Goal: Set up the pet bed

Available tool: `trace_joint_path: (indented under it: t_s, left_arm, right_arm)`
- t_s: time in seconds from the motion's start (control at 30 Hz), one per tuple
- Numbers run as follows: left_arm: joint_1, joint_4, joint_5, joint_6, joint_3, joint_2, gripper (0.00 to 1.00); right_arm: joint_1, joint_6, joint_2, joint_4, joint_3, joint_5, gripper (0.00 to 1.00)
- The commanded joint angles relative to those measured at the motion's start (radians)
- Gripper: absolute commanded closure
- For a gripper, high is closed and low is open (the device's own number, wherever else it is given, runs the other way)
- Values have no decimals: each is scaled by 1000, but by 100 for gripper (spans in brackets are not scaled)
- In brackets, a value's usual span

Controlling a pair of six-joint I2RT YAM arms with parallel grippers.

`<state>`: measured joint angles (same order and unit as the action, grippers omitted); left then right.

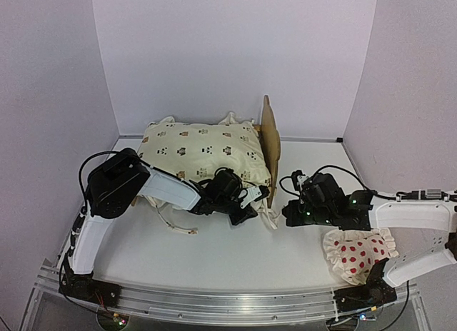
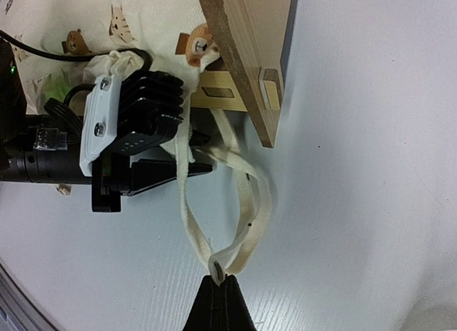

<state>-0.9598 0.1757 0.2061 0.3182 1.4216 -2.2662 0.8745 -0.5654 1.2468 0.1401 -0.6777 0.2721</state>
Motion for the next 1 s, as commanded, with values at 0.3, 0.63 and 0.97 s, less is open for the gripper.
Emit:
trace_joint_path:
  t_s: [0.3,0.63,0.97]
  left_arm:
    - [14,20,47,-39,-57,26,99]
    - [0,22,51,-107,-190,123,100]
    - [-27,37,11,-186,-336,228,100]
  right_arm:
    - [-4,4,-18,4,-35,-24,100]
    - [-4,10,-3,6,-48,17,100]
    - [-28,16,36,12,-80,60,100]
